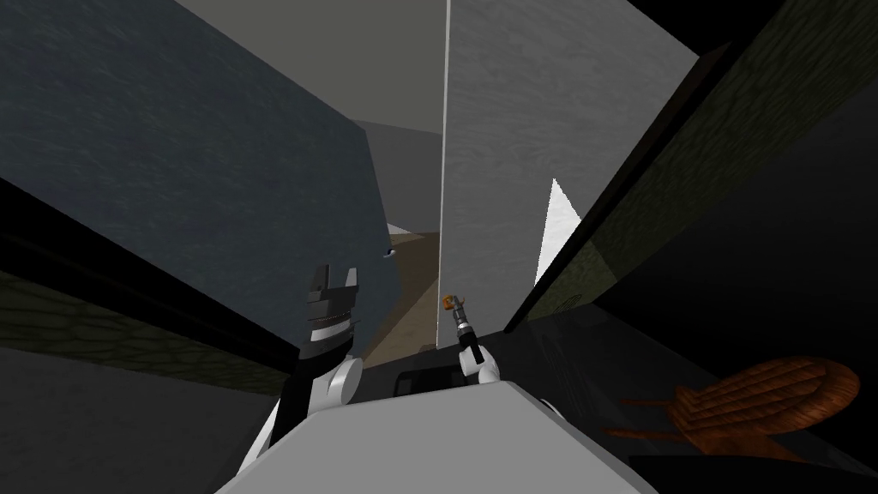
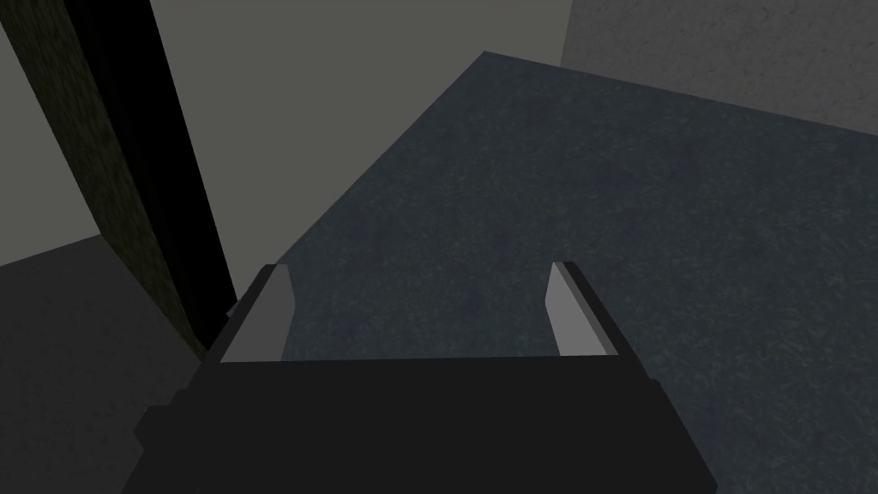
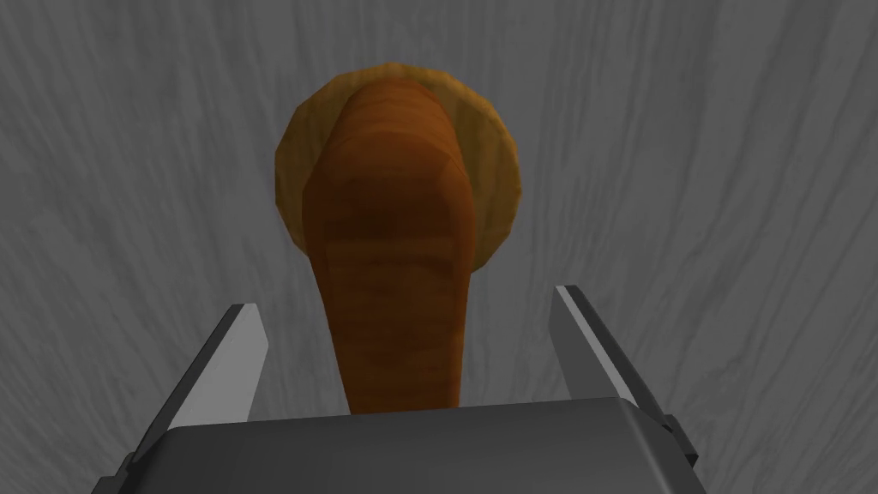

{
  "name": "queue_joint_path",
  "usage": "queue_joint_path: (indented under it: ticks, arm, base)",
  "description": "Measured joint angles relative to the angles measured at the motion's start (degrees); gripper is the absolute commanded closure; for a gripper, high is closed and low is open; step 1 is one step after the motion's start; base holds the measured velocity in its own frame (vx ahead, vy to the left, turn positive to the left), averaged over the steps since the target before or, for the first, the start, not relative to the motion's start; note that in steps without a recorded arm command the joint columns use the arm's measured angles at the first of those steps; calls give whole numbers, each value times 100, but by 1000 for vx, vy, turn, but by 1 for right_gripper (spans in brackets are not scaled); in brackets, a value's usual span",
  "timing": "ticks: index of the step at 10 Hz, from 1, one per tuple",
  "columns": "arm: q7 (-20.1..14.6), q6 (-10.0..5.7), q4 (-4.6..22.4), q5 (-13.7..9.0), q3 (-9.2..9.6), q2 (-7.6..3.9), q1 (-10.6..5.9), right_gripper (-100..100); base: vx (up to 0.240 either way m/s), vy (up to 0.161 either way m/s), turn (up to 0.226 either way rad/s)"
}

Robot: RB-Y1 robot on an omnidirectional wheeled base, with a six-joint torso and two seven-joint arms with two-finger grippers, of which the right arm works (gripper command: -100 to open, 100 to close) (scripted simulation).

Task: Push the door open

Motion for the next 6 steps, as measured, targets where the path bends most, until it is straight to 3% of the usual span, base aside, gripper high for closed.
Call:
queue_joint_path:
  ticks: [6]
  arm:
    - [0,10,-14,-2,-6,-11,-21,100]
  base:
    - [9,7,-3]
